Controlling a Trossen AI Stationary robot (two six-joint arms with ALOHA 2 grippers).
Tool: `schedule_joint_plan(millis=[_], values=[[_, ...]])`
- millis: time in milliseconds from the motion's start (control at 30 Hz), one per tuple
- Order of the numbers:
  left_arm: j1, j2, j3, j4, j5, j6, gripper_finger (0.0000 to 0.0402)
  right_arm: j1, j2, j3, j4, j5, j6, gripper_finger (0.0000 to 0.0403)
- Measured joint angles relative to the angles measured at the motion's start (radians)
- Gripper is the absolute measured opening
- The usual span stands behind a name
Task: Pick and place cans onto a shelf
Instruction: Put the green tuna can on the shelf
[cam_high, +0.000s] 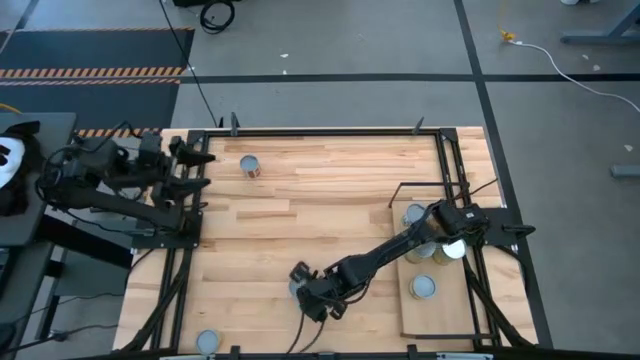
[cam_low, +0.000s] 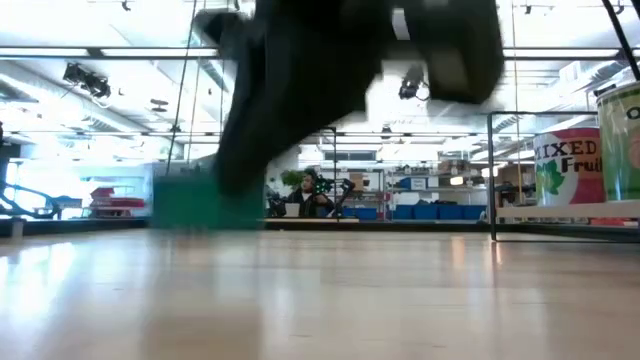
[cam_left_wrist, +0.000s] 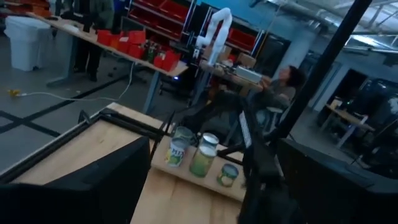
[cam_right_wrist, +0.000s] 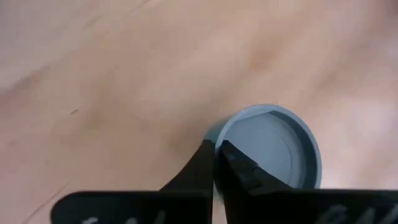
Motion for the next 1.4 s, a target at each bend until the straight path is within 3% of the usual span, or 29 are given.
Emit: schedule_joint_plan(millis=[233, 467, 633, 800, 1033, 1167, 1400], values=[[0.0, -0.02, -0.001, -0.021, 0.018, 0.016, 0.0357, 0.004, -0.26, 0.014, -0.36, 0.04, 0.564, 0.0008], [0.0, -0.006, -0.001, 0.043, -0.042, 0.098, 0.0357, 0.041, -0.489, 0.017, -0.727, -0.14, 1.469, 0.001], [0.0, 0.011, -0.001, 0.154, -0.112, 0.219, 0.0357, 0.156, -0.594, 0.004, -0.991, -0.17, 1.943, 0.001], [0.0, 0.049, -0.001, 0.26, -0.071, 0.313, 0.0357, 0.322, -0.698, -0.142, -0.99, -0.2, 2.312, 0.001], [0.001, 0.126, -0.001, 0.317, -0.06, 0.32, 0.0357, 0.525, -0.872, -0.477, -0.836, -0.204, 2.651, 0.001], [0.003, 0.16, -0.001, 0.33, -0.066, 0.333, 0.0357, 0.561, -0.91, -0.632, -0.777, -0.202, 2.675, 0.001], [0.036, 0.171, -0.002, 0.361, -0.105, 0.32, 0.0357, 0.558, -0.911, -0.764, -0.596, -0.192, 2.667, 0.001]])
